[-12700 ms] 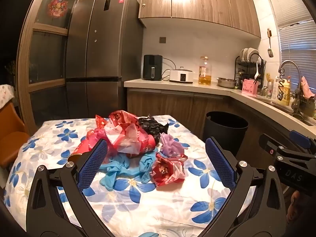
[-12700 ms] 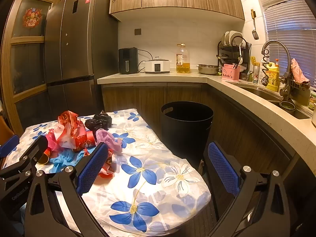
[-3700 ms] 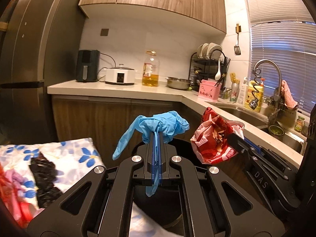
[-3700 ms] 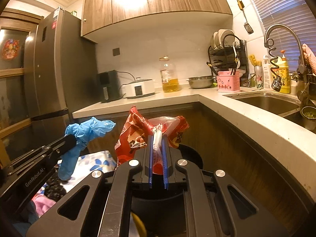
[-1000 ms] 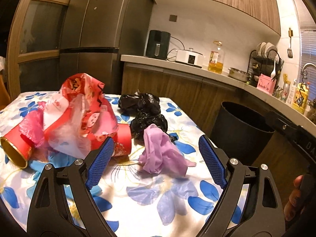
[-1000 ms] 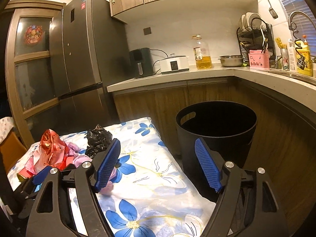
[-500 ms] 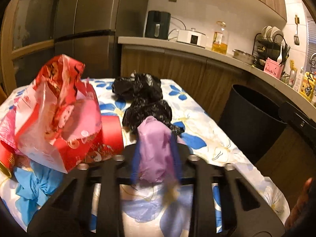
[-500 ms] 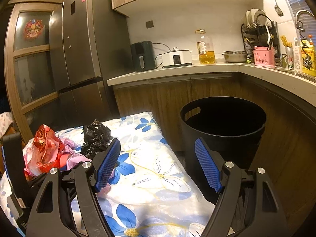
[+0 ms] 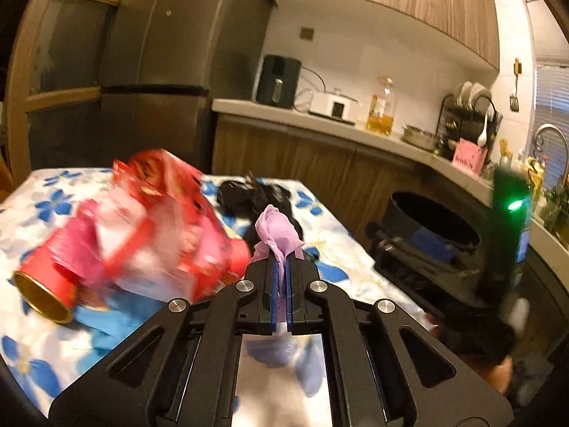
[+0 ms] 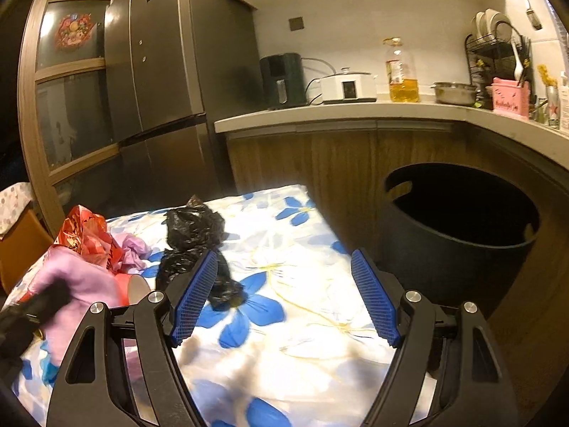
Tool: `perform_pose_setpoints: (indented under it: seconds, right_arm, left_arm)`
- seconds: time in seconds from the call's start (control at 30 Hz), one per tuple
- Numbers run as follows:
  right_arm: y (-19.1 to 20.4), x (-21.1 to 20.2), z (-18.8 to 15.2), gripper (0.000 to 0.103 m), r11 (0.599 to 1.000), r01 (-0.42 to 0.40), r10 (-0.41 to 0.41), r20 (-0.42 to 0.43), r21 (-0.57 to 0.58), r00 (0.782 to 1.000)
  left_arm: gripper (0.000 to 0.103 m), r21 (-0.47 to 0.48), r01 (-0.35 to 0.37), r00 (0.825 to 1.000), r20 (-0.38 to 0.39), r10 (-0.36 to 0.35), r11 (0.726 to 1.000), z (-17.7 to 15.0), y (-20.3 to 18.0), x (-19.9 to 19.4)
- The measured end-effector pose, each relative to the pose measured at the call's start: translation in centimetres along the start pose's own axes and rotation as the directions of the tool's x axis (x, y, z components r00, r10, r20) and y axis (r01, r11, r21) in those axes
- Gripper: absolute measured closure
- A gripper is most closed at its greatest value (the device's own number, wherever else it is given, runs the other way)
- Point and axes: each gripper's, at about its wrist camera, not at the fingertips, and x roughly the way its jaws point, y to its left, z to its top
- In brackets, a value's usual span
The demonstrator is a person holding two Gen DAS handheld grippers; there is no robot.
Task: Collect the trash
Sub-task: 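Grasp the pink plastic bag with the left tool while the right tool grasps the black bag, then carry both bags over the black bin and open both tools to release them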
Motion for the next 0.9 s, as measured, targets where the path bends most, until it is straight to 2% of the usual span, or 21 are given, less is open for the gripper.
perform_pose_setpoints:
  seconds: [0.17,0.47,0.53,0.6,0.63,0.7,0.8,0.9]
  right_arm:
    - [2.8,3.0,0.3,0.027,0.998,-0.064,0.063,-0.037,-0.017,0.997]
    - [7.2,7.8,0.7,0.04,0.99,-0.119,0.111,-0.098,-0.08,0.989]
    - [7.5,8.4,0.5,0.047,0.988,-0.126,0.117,-0.114,-0.083,0.987]
    - [7.8,8.9,0.3,0.069,0.988,-0.127,0.115,-0.133,-0.088,0.984]
    - [7.8,9.0,0.2,0.074,0.988,-0.13,0.117,-0.141,-0.089,0.983]
    - [7.7,9.0,0.1,0.091,0.987,-0.136,0.122,-0.147,-0.088,0.982]
    - [7.4,8.3,0.1,0.098,0.987,-0.137,0.125,-0.133,-0.088,0.983]
    - [6.6,6.9,0.3,0.099,0.989,-0.131,0.122,-0.108,-0.074,0.987]
  left_arm:
    - [0.101,-0.009,-0.011,1.0,0.02,0.011,1.0,0.6,1.3,-1.4]
    - [0.101,-0.041,-0.037,0.999,0.03,0.038,0.998,1.3,3.3,-1.9]
    - [0.101,-0.047,-0.032,0.999,0.026,0.033,0.998,1.4,3.5,-1.9]
    - [0.101,-0.047,-0.031,0.999,0.022,0.032,0.998,1.3,3.5,-1.9]
    - [0.101,-0.05,-0.027,0.999,0.019,0.028,0.998,1.2,3.5,-1.9]
    - [0.101,-0.051,-0.023,1.0,0.014,0.024,0.998,1.1,3.3,-1.9]
    - [0.101,-0.049,-0.019,1.0,0.014,0.02,0.999,1.1,3.0,-2.0]
    - [0.101,-0.041,-0.014,1.0,0.016,0.015,0.999,1.1,2.4,-2.2]
